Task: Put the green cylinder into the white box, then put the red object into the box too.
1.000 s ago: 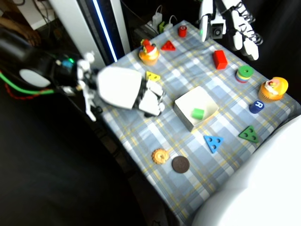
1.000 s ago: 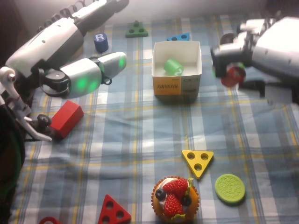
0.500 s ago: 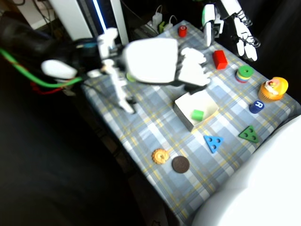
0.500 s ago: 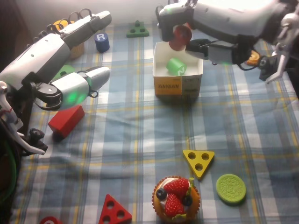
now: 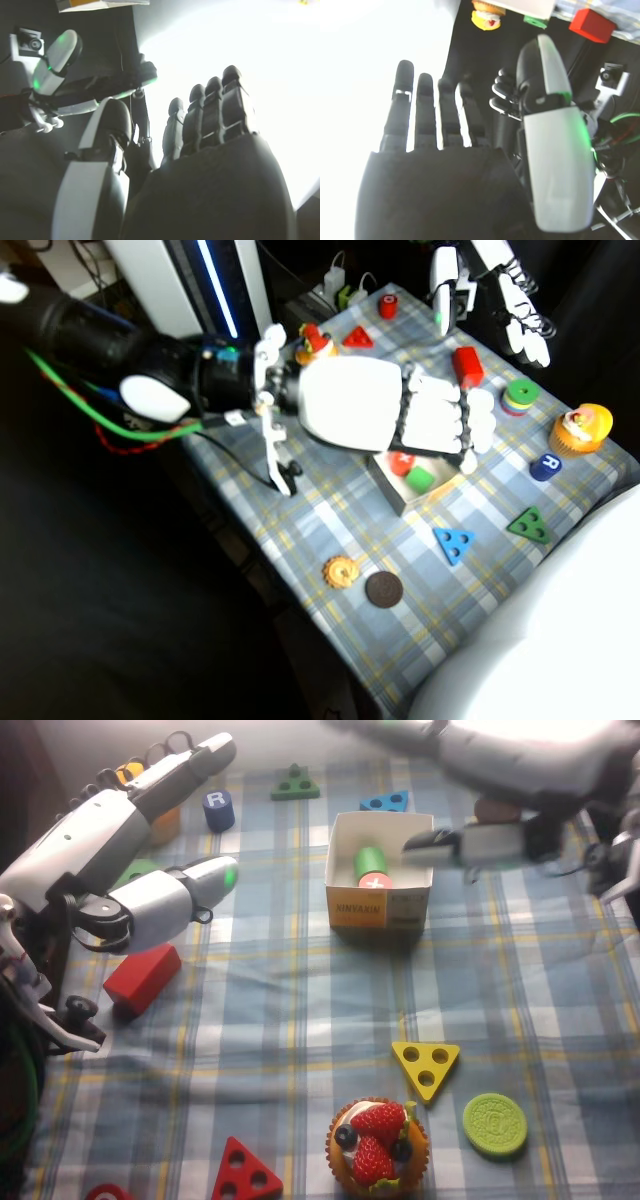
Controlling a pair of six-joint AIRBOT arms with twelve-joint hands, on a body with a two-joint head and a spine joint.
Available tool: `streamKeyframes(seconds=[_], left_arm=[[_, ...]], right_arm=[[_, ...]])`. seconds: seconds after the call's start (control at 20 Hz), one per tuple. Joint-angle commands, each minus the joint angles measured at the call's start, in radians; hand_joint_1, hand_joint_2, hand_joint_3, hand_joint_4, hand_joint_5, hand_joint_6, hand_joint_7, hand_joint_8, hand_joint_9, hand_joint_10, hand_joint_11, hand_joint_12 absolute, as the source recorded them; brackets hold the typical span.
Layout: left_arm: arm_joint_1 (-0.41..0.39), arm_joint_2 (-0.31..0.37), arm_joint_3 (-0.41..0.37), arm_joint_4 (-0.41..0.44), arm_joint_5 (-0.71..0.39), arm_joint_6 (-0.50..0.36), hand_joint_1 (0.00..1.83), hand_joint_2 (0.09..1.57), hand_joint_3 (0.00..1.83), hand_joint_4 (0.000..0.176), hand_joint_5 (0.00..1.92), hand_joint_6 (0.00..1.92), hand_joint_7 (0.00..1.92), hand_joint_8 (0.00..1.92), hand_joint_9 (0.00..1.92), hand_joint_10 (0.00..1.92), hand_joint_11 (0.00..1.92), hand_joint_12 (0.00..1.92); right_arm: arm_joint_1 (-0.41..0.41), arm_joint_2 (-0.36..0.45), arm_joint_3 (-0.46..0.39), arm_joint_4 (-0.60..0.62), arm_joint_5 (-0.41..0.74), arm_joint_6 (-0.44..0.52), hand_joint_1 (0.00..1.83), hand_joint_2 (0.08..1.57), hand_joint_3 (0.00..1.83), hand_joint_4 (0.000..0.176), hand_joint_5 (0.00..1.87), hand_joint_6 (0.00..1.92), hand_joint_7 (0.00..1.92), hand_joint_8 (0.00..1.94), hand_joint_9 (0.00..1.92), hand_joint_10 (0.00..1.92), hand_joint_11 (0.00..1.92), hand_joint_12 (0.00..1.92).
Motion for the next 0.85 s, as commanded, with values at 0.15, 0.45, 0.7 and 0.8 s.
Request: streamKeyframes(seconds=[0.15,0.45,0.7,0.8], left_arm=[[0.001,0.027,-0.022,0.038,-0.172,-0.021,0.7,1.39,0.0,0.111,0.08,0.0,0.03,0.0,0.0,0.0,0.0,0.01],[0.038,0.07,-0.034,0.081,-0.323,-0.188,0.69,1.4,0.0,0.1,0.0,0.0,0.0,0.0,0.0,0.0,0.0,0.0],[0.069,0.109,-0.034,0.139,-0.473,-0.374,0.45,1.35,0.0,0.09,0.0,0.0,0.03,0.0,0.07,0.01,0.0,0.55],[0.074,0.117,-0.034,0.156,-0.525,-0.415,0.43,1.36,0.01,0.075,0.0,0.0,0.01,0.0,0.06,0.01,0.0,0.59]], right_arm=[[-0.029,0.109,-0.079,0.031,0.275,0.001,0.56,1.26,0.01,0.043,0.0,0.0,0.0,0.0,0.0,0.14,0.0,0.53],[-0.276,0.25,-0.19,0.208,0.639,0.0,0.58,1.27,0.0,0.033,0.0,0.0,0.0,0.0,0.0,0.0,0.0,0.0],[-0.421,0.284,-0.242,0.293,0.88,0.007,0.59,1.23,0.01,0.03,0.0,0.0,0.0,0.0,0.0,0.0,0.0,0.43],[-0.448,0.294,-0.254,0.304,0.943,0.014,0.61,1.23,0.01,0.04,0.0,0.0,0.0,0.0,0.0,0.0,0.0,0.54]])
